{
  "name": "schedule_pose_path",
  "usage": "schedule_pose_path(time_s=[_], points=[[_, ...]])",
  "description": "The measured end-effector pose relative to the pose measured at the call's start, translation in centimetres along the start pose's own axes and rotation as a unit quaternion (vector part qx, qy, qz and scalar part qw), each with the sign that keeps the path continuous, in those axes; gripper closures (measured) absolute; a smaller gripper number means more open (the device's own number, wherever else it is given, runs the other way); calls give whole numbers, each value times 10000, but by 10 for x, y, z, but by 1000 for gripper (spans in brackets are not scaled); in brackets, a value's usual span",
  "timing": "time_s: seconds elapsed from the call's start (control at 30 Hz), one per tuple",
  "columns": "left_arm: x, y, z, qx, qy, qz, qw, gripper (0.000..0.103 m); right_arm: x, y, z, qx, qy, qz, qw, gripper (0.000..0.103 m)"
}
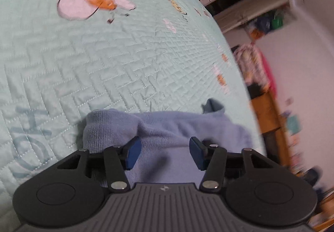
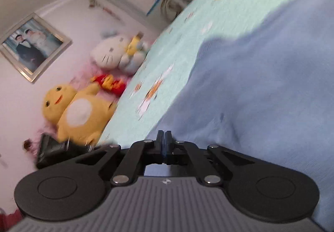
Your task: Fold clothes
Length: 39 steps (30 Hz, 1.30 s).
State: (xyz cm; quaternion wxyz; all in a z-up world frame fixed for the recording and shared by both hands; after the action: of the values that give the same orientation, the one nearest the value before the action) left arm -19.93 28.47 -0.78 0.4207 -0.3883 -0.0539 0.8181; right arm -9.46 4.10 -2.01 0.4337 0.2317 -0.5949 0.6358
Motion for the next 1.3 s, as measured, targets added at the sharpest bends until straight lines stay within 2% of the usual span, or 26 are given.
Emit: schedule_pose_path(time_s=[0.03,0.07,0.13,0.23,0.33,0.43,0.53,0.63,0.7,0.73,0.77,0.8,0.83,0.9,1.0,1.07,1.1,1.17,1.23,1.3], points=[[-2,3,2,-53,-97,-10,9999,48,0,-4,4,-138,124,80,9998,97],[-4,5,4,-103,-176,-10,9998,48,0,-7,10,-287,209,120,9993,94],[-7,7,8,-206,-324,-55,9992,48,1,-11,32,-669,85,-90,9977,75],[-10,13,15,-362,-521,-48,9980,47,9,-7,76,-1131,-35,-214,9933,64],[-9,20,18,-505,-688,68,9963,47,-1,1,119,-1473,124,-509,9877,54],[-18,23,21,-633,-946,30,9935,45,6,8,140,-1356,329,-305,9898,54],[-30,28,23,-700,-1345,-187,9883,45,39,18,131,-1040,-83,135,9944,54],[-38,33,25,-665,-1657,-331,9834,43,51,29,104,-604,-366,121,9974,54],[-42,36,24,-629,-1844,-469,9797,42,39,36,90,-343,-294,15,9990,54],[-43,38,23,-610,-1929,-542,9778,41,30,42,84,-187,-58,11,9998,55],[-44,39,21,-591,-2014,-614,9758,41,21,47,77,-41,184,31,9998,60],[-46,40,20,-574,-2089,-691,9738,40,13,49,74,38,412,122,9991,82],[-48,41,18,-560,-2143,-773,9721,39,9,48,76,11,499,133,9987,96],[-51,43,14,-554,-2235,-941,9686,36,9,45,84,-88,637,85,9979,95],[-55,47,10,-566,-2344,-1107,9642,33,32,43,97,-215,714,405,9964,76],[-57,49,9,-575,-2381,-1161,9626,32,43,45,93,-226,600,565,9963,71],[-58,50,9,-577,-2401,-1190,9617,32,36,45,85,-98,668,545,9962,69],[-60,52,9,-572,-2447,-1259,9597,32,22,47,68,157,803,505,9954,68],[-62,54,8,-552,-2502,-1345,9572,31,12,44,63,207,906,342,9951,88],[-64,55,6,-535,-2573,-1427,9542,30,18,36,69,88,1016,330,9942,82]])
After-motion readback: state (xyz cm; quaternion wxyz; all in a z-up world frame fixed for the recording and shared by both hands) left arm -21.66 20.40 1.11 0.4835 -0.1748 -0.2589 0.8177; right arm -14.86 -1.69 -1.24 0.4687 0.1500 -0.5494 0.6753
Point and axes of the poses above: each gripper's, at about its wrist camera, not at the fingertips, and z roughly against the way its jaws point, x to its left, y to its underside, the point moved 6 cm from there along -z, roughly the way its jaws point, and after that the axes turned 8 degrees about -y, right-handed, at the moved point
